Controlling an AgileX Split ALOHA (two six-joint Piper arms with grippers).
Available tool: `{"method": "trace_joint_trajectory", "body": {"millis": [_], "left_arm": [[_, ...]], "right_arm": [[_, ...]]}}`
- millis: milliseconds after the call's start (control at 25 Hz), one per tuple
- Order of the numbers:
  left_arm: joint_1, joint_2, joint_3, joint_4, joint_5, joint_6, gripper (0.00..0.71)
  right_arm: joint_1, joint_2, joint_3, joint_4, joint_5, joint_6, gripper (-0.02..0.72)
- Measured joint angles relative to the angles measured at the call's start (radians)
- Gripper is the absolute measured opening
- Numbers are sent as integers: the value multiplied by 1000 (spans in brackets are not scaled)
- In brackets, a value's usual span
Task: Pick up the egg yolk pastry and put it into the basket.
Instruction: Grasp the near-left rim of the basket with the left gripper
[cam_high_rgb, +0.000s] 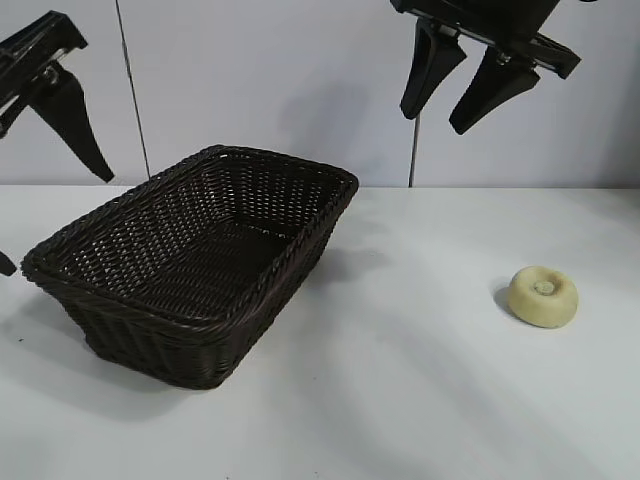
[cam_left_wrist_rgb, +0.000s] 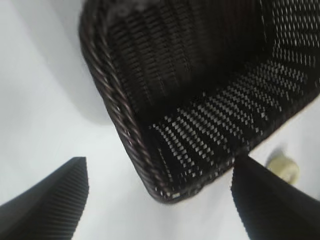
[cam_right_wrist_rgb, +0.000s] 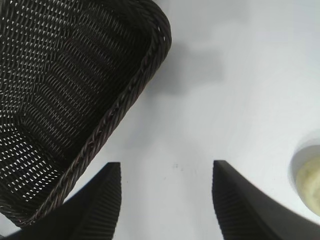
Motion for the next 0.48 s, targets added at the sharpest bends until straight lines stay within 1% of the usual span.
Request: {"method": "trace_joint_trajectory", "body": {"millis": [120, 320, 400, 480], "left_arm": [[0, 27, 0, 4, 0, -26, 571], [-1, 110, 0, -25, -8, -31, 571], [-9, 138, 0, -25, -24, -31, 571], [-26, 165, 0, -25, -54, -31, 571]], "right_arm": [[0, 0, 0, 0, 0, 0, 402], [0, 0, 0, 0, 0, 0, 402], [0, 0, 0, 0, 0, 0, 402], [0, 0, 0, 0, 0, 0, 402]]}}
